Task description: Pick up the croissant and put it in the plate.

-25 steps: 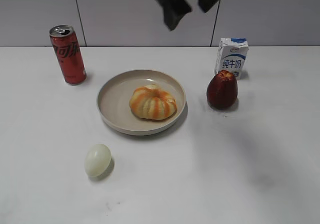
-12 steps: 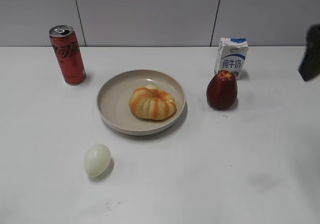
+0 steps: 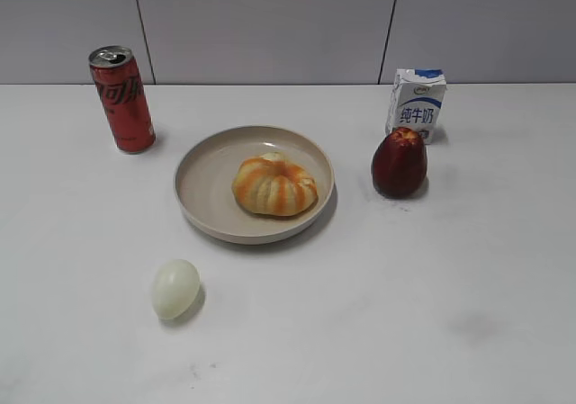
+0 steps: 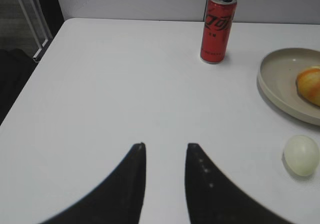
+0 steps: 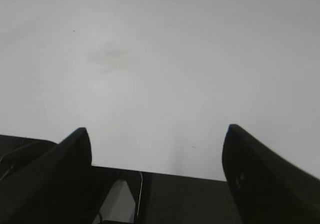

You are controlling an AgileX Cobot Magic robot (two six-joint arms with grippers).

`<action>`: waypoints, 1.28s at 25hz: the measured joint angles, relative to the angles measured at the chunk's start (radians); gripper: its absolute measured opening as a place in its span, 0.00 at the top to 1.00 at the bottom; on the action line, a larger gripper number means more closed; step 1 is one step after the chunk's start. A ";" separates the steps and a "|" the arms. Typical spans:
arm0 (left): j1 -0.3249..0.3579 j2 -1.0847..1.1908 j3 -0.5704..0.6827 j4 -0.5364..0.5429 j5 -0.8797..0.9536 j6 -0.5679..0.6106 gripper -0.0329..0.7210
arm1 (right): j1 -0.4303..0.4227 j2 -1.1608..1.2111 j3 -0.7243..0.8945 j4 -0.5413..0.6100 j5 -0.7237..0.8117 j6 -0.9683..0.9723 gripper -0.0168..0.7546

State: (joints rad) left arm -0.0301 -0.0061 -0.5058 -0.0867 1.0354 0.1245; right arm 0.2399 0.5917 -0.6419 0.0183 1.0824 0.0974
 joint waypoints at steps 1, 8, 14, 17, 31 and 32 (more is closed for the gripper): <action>0.000 0.000 0.000 0.000 0.000 0.000 0.69 | 0.000 -0.056 0.015 -0.012 0.000 0.000 0.18; 0.000 0.000 0.000 0.000 0.000 0.000 0.69 | 0.000 -0.357 0.118 -0.043 -0.029 -0.005 0.20; 0.000 0.000 0.000 0.000 0.000 0.000 0.69 | 0.000 -0.381 0.141 -0.049 -0.030 -0.011 0.21; 0.000 0.000 0.000 0.000 0.000 0.000 0.69 | 0.000 -0.381 0.141 -0.050 -0.030 -0.015 0.21; 0.000 0.000 0.000 0.000 0.000 0.000 0.69 | -0.081 -0.513 0.141 -0.050 -0.033 -0.015 0.21; 0.000 0.000 0.000 0.000 0.000 0.000 0.69 | -0.104 -0.532 0.141 -0.050 -0.034 -0.015 0.21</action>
State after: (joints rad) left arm -0.0301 -0.0061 -0.5058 -0.0867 1.0354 0.1245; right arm 0.1355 0.0599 -0.5007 -0.0315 1.0489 0.0819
